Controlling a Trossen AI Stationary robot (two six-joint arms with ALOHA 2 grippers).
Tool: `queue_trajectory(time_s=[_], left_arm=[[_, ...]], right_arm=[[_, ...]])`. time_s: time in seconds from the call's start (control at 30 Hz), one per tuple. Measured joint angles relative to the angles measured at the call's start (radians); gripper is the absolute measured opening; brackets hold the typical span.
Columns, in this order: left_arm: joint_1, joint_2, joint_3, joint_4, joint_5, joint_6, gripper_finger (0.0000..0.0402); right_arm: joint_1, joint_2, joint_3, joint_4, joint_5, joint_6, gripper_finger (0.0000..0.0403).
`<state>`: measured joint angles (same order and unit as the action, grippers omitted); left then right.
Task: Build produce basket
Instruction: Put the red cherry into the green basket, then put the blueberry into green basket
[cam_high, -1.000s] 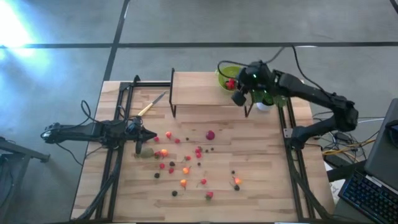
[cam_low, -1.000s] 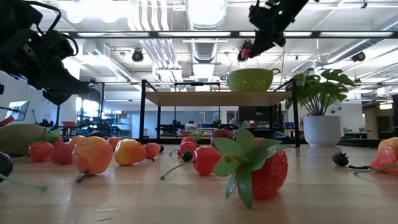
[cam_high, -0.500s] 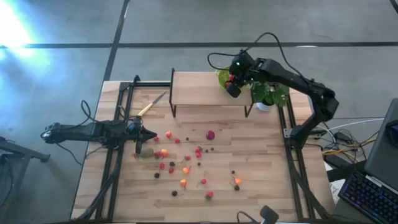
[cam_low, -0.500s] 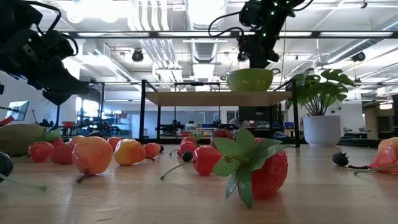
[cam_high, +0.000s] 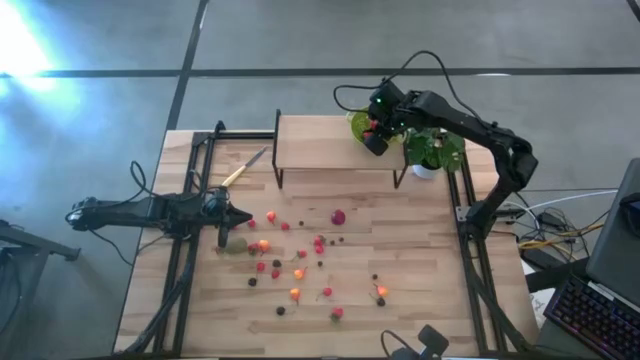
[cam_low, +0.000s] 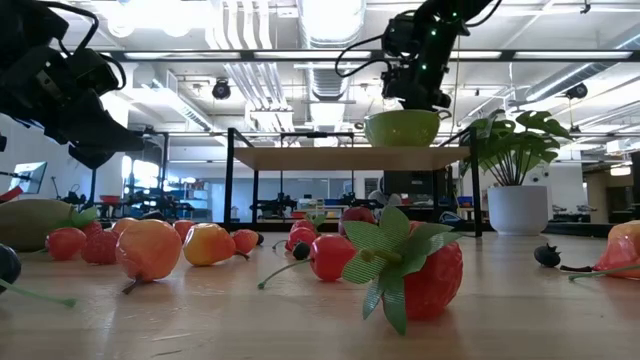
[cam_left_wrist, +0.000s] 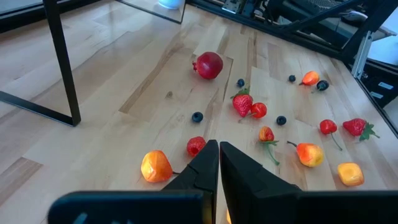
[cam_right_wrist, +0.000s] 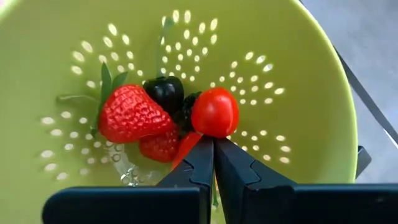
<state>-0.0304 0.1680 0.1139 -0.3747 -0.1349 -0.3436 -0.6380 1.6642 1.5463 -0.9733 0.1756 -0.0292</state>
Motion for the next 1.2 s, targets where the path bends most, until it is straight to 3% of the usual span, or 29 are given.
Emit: queue_trajectory(time_s=[0.27,0.63,0.83,1.0,1.2], left_arm=[[0.000,0.000,0.000,0.000,0.000,0.000,0.0021],[0.000,0.000,0.000,0.000,0.000,0.000,0.0021],[0.000,0.000,0.000,0.000,0.000,0.000,0.0021],[0.000,0.000,0.000,0.000,0.000,0.000,0.0021],[0.000,0.000,0.000,0.000,0.000,0.000,0.0021]], right_arm=[[0.000,0.000,0.001,-0.018,0.002,-0.021,0.0016],[0.001,-0.004,0.074,-0.031,0.001,-0.026,0.0104],[0.022,-0.006,0.188,-0.174,0.000,0.007,0.0136],[0.090,-0.019,0.257,-0.315,0.001,0.039,0.0138],[0.248,-0.068,0.239,-0.359,0.003,0.095,0.0105]])
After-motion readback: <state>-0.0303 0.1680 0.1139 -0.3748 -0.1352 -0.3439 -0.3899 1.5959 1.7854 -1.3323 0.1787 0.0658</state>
